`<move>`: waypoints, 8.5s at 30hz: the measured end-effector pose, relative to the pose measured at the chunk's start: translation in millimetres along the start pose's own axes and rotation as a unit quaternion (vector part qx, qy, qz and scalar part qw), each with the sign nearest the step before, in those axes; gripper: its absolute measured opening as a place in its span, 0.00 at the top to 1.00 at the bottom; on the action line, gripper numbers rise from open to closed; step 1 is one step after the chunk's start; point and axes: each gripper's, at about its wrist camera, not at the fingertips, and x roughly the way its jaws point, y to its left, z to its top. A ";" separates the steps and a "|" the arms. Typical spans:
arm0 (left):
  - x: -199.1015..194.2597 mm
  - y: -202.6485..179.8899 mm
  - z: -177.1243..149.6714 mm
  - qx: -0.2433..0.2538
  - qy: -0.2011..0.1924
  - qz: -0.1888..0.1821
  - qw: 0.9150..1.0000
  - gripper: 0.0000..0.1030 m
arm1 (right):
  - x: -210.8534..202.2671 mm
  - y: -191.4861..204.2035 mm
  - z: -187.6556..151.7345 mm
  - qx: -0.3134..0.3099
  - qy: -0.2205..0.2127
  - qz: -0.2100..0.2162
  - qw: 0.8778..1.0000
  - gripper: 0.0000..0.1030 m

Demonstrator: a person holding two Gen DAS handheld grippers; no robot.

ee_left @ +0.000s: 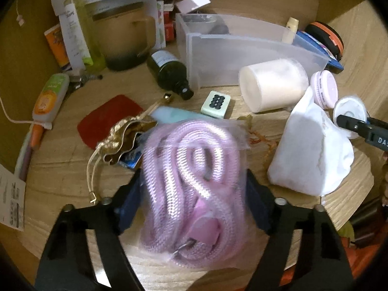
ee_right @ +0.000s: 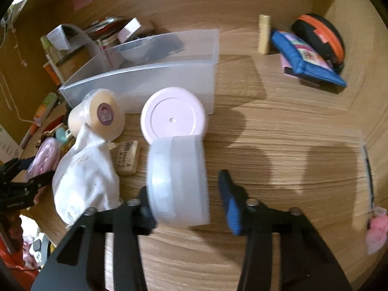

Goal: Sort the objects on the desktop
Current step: 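Grasp the bagged pink rope with the left tool while the right tool grasps a white tape roll, then carry the pink rope and white roll into the clear box and release both, then grasp the red velvet pouch with the left tool while the right tool grasps a white round container, then carry the red pouch and white container into the clear box and release both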

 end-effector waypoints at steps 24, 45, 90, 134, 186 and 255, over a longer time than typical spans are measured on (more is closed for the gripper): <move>-67.7 8.9 31.8 -0.029 -0.122 -0.022 0.992 0.41 | -56.4 11.3 37.2 -0.008 -0.098 0.059 0.993 0.74; -92.7 12.0 136.4 -0.007 -0.149 -0.063 0.987 0.41 | -73.1 17.9 145.1 -0.050 -0.135 0.108 0.984 0.74; 80.4 -43.4 198.1 0.088 0.043 -0.064 0.993 0.40 | 109.4 26.1 166.6 -0.127 0.089 0.048 0.987 0.74; -52.1 12.2 148.9 0.037 -0.096 0.009 0.995 0.12 | -40.5 46.9 118.2 -0.150 -0.103 -0.047 0.982 0.12; 12.6 97.0 29.4 -0.095 0.004 0.062 0.994 0.68 | 45.5 23.7 57.4 -0.049 0.042 0.057 0.996 0.45; 67.3 -22.7 190.2 -0.004 -0.038 -0.083 0.996 0.74 | 69.5 67.6 149.7 -0.109 -0.007 0.084 0.990 0.45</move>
